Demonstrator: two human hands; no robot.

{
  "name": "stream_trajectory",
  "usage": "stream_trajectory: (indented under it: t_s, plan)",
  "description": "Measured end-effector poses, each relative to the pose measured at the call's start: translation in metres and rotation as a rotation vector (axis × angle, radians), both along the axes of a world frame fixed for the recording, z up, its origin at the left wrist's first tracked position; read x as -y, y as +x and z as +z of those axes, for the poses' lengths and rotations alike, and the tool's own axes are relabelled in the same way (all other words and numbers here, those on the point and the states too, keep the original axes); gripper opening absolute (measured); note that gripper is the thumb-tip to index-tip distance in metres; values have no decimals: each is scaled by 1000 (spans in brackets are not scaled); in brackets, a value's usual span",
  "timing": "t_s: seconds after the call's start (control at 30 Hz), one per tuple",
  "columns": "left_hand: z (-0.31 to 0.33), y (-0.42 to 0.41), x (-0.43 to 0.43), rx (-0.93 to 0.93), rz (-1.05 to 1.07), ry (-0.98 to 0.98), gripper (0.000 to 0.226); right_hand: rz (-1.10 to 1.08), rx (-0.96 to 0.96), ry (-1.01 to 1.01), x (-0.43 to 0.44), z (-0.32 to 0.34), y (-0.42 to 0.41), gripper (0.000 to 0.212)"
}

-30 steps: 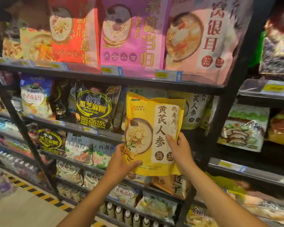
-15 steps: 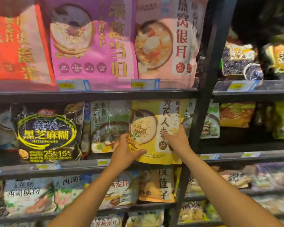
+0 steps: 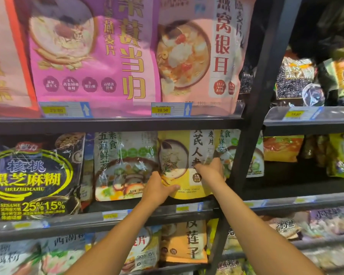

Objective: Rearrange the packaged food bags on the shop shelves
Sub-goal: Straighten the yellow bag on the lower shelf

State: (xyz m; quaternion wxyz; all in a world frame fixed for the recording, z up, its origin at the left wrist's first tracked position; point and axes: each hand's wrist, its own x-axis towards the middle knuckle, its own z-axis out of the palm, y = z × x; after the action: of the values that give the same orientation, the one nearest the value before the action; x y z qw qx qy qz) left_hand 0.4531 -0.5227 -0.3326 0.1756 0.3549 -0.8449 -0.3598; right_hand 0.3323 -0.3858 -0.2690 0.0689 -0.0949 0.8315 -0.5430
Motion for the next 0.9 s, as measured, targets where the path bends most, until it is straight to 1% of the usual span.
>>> stream_trajectory:
  t_s: [0.13, 0.37, 0.47, 0.6, 0.63, 0.73, 0.8, 0.9]
  plan:
    - [-14, -12, 2, 45, -32, 12, 63, -48, 2, 79, 4, -14, -10, 41]
    - [-25, -28, 4, 50, -3, -10, 58, -52, 24, 5, 17, -39, -29, 26]
    - [-26, -36, 1, 62, 55, -34, 52, -47, 100, -29, 25, -40, -36, 20]
    - [-26, -48, 0, 91, 97, -51, 47, -35, 170, 11, 35, -49, -48, 12]
    - [-26, -51, 0, 98, 99, -44, 46, -40, 171, 16, 38, -52, -51, 14]
    - [-26, -58, 3, 122, 86, -32, 48, -42, 164, 28, 43, -55, -55, 45]
    - [-27, -62, 4, 134, 75, -34, 53, -44, 194, -27, 44, -58, -57, 52]
    - [-29, -63, 5, 140, 65, -37, 57, -92, 203, -45, 44, -61, -58, 54]
